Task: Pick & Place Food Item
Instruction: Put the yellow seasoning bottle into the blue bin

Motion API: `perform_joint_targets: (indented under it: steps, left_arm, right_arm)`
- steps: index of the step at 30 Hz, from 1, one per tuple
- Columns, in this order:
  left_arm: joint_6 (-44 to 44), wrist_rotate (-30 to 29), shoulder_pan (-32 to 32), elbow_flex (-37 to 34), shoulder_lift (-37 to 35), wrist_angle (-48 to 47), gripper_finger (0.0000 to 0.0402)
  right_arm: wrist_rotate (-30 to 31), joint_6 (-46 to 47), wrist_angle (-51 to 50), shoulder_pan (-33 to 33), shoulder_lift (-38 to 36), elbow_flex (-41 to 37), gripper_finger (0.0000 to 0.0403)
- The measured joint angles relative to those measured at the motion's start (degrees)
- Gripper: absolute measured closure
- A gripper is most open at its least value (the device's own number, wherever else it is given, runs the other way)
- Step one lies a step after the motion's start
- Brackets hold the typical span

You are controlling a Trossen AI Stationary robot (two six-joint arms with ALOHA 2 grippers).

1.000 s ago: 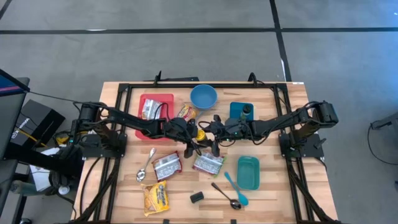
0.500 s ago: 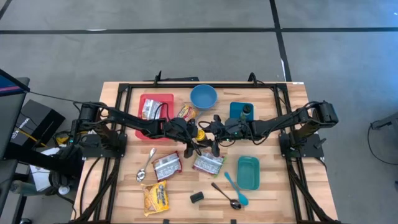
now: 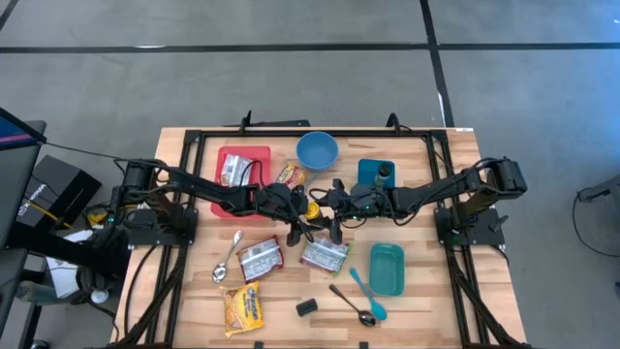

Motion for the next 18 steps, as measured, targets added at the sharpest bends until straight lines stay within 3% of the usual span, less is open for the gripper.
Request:
perform_joint_targets:
  steps: [18]
  left_arm:
    - [-1.34,-0.19,0.07,0.0,-2.93,-8.44,0.0096]
  right_arm:
    - [-0.09,1.5,-3.56,-1.13,-0.2,-0.04,0.0187]
